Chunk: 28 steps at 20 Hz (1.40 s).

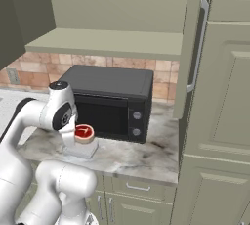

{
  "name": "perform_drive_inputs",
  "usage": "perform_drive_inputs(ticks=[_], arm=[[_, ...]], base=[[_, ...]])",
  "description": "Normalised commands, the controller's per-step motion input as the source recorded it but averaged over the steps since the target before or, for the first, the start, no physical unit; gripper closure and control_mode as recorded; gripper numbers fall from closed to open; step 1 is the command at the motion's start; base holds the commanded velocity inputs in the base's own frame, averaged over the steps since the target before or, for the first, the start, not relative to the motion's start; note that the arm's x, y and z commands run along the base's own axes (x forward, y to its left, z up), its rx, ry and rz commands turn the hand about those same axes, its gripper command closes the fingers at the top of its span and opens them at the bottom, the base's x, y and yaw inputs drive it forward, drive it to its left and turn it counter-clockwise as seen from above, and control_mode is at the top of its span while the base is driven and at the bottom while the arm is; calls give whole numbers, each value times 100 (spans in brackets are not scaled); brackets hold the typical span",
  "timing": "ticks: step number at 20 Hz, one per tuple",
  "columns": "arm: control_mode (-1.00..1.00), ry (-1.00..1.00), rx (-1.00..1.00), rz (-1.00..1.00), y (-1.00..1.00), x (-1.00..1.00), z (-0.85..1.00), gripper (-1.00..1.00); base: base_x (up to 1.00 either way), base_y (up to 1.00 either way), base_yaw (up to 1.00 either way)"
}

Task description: Retrieve the tupperware from the cabinet, then place the raw meat into the tupperware to avoid contamination.

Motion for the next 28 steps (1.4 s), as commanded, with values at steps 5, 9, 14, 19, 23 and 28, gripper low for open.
perform_drive_inputs(ticks=[5,9,14,19,23,28], arm=[[-100,-1,4,-17,9,5,0,100],[-100,-5,4,-12,24,2,-4,100],[-100,0,0,-5,27,5,-8,100],[-100,-2,0,-1,12,13,-4,100],[-100,0,0,0,0,13,-11,100],[-100,0,1,0,0,12,-25,100]], base=[[0,0,0],[0,0,0],[0,0,0],[0,0,0],[0,0,0],[0,0,0]])
